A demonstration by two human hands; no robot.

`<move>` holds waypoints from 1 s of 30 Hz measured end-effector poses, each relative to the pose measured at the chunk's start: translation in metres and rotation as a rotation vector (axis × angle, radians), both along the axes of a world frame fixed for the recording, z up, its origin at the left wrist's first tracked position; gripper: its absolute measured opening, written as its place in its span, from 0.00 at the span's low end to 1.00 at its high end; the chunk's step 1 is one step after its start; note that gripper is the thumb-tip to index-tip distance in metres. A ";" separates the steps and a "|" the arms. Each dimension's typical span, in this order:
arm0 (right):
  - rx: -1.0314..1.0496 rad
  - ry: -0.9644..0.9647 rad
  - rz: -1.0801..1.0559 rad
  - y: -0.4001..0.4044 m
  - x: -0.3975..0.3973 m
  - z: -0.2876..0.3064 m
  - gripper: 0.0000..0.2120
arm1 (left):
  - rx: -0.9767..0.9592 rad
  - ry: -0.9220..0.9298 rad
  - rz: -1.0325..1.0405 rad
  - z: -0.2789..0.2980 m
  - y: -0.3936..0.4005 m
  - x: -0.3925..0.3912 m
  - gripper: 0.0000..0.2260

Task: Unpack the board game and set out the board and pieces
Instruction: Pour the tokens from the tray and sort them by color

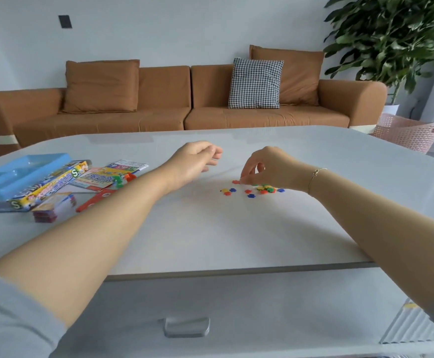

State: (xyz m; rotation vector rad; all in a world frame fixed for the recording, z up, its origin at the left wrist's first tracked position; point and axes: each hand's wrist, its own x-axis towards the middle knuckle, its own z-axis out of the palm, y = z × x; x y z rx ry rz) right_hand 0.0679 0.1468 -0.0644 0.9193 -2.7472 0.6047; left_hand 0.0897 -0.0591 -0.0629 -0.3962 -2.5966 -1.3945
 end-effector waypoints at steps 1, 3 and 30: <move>-0.031 0.006 0.002 -0.002 0.000 0.003 0.05 | -0.067 0.050 0.005 0.008 -0.008 0.003 0.13; -0.110 0.014 0.018 -0.011 0.000 0.010 0.05 | -0.266 0.168 0.057 0.025 -0.029 0.008 0.10; -0.180 0.087 0.040 -0.178 0.051 -0.005 0.12 | -0.541 0.314 0.315 0.048 -0.135 0.048 0.11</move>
